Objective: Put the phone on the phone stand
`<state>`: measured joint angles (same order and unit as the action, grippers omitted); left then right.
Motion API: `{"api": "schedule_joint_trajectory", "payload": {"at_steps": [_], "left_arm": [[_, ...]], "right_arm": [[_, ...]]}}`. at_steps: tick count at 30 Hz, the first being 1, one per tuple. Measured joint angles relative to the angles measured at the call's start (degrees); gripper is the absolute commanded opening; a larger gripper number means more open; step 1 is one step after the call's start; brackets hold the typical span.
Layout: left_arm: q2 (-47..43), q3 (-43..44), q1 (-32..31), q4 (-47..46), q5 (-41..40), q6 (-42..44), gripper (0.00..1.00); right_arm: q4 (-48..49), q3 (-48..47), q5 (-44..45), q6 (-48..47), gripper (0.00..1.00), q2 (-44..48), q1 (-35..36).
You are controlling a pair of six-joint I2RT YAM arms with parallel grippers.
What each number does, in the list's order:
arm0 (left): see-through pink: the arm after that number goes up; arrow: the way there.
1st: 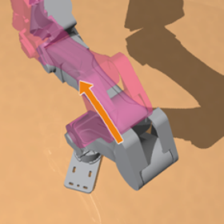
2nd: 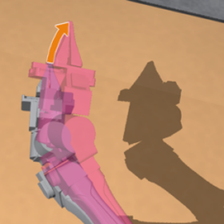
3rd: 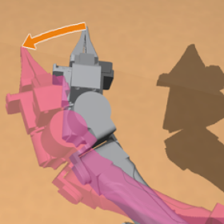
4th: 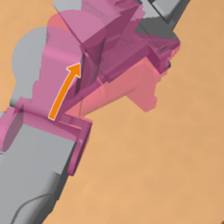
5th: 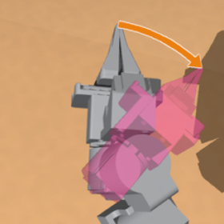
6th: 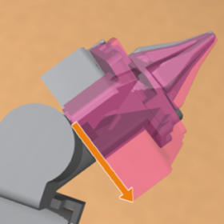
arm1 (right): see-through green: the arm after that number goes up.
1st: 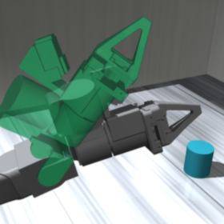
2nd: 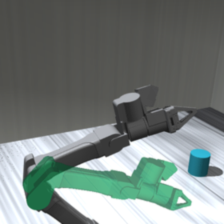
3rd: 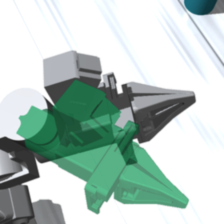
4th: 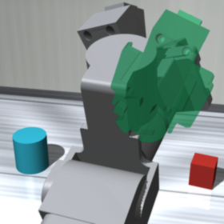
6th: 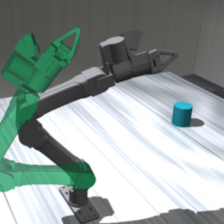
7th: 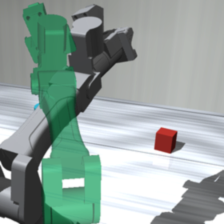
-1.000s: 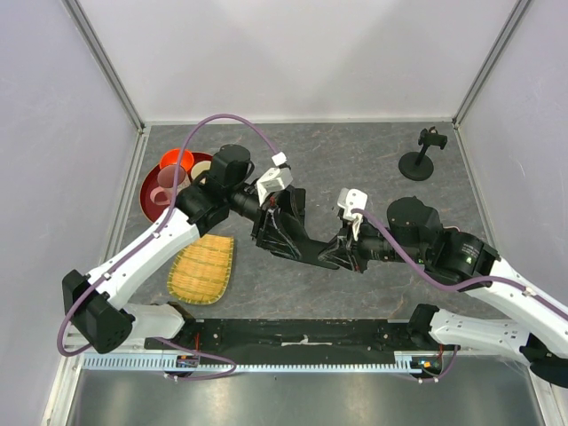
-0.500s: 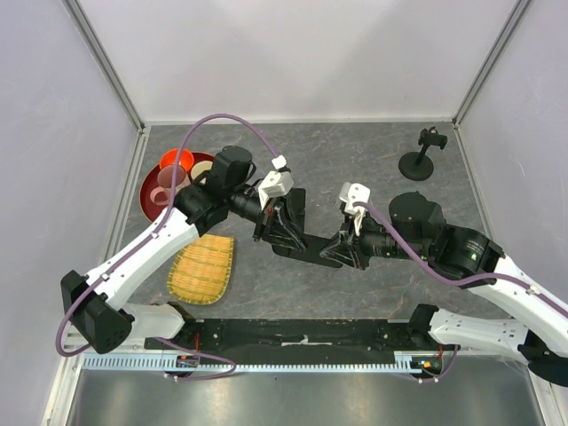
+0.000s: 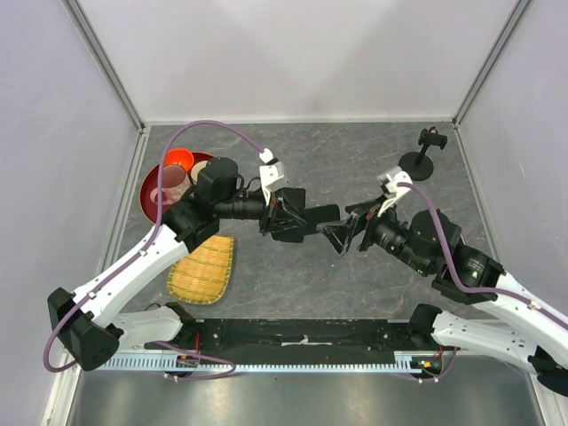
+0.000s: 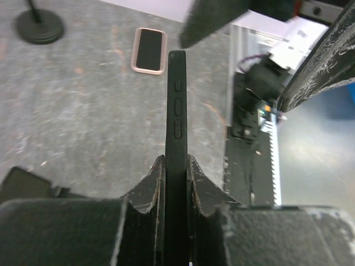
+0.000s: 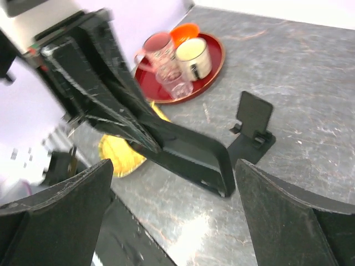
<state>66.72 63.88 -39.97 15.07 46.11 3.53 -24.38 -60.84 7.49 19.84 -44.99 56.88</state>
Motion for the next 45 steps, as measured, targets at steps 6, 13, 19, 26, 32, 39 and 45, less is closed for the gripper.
{"api": "schedule_joint_trajectory", "payload": {"at_steps": [6, 13, 19, 26, 32, 39, 45], "left_arm": [[-3.4, -3.9, 0.0, -6.2, -13.3, -4.0, 0.02], [-6.4, -7.8, 0.0, -11.3, -19.7, -6.4, 0.02], [-7.0, -8.9, 0.0, -13.7, -22.2, -6.9, 0.02], [-8.5, -9.9, 0.0, -15.4, -23.5, -7.1, 0.02], [-8.7, -9.9, 0.0, -15.9, -23.7, -7.2, 0.02], [-8.7, -9.9, 0.0, -16.1, -25.0, -7.2, 0.02], [-8.8, -10.1, 0.0, -16.3, -25.0, -7.2, 0.02]], "right_arm": [[12.0, 13.7, 14.0, 12.5, 0.98, 8.3, 0.0], [23.6, 15.9, 21.1, 26.7, 0.98, 2.1, 0.0], [26.6, 15.5, 22.8, 36.1, 0.98, -6.5, 0.0], [29.5, 14.5, 23.6, 41.8, 0.98, -9.2, 0.0], [33.3, 14.5, 24.2, 44.8, 0.98, -9.7, 0.0], [34.4, 13.9, 24.4, 46.7, 0.98, -12.2, 0.0], [33.8, 13.2, 25.1, 48.5, 0.95, -13.7, 0.0]]}}
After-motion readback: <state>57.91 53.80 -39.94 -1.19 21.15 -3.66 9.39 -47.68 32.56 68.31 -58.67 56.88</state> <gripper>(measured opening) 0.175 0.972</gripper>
